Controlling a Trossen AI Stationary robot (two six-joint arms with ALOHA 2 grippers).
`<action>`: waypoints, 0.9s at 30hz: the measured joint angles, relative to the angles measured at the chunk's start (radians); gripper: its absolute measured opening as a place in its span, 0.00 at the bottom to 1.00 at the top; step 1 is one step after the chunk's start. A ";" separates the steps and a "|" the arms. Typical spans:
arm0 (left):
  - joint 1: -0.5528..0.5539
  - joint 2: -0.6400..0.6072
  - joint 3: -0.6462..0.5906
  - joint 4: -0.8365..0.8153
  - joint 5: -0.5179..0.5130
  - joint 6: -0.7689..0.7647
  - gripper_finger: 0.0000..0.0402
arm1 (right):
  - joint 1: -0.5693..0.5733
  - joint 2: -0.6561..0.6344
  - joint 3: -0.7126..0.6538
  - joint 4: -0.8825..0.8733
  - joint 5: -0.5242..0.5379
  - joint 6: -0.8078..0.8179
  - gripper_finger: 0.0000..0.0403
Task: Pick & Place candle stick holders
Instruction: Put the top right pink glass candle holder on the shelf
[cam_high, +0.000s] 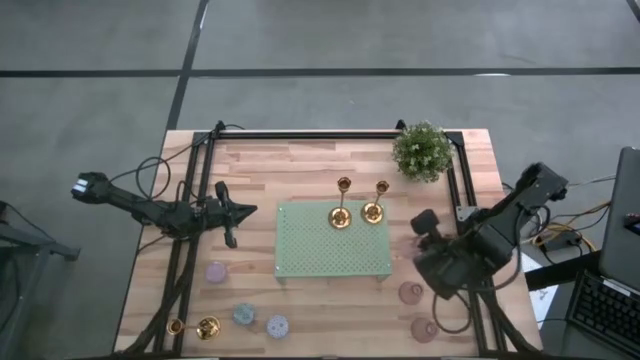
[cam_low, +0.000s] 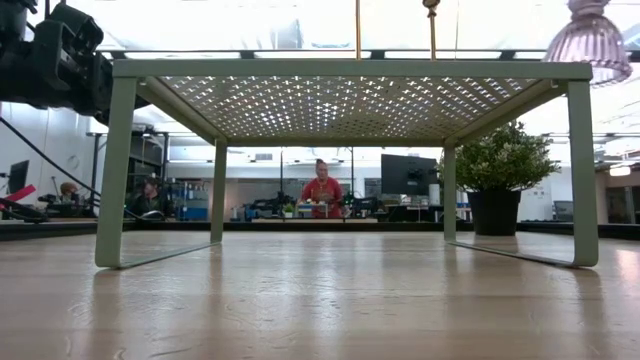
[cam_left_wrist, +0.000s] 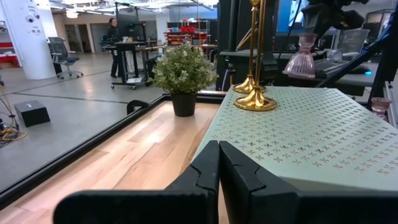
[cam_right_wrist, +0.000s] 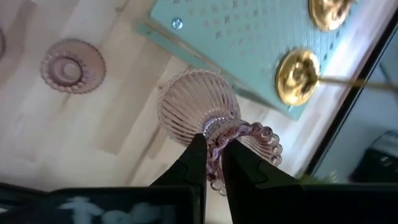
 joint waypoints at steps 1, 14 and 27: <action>0.000 0.000 0.000 0.000 0.000 0.000 0.03 | -0.010 0.015 0.008 0.001 0.001 -0.034 0.06; 0.000 0.000 0.000 -0.006 0.000 0.000 0.03 | -0.128 0.147 0.192 0.013 0.021 -0.302 0.06; 0.000 0.000 0.000 -0.007 0.000 0.000 0.03 | -0.268 0.133 0.236 0.095 -0.097 -0.469 0.06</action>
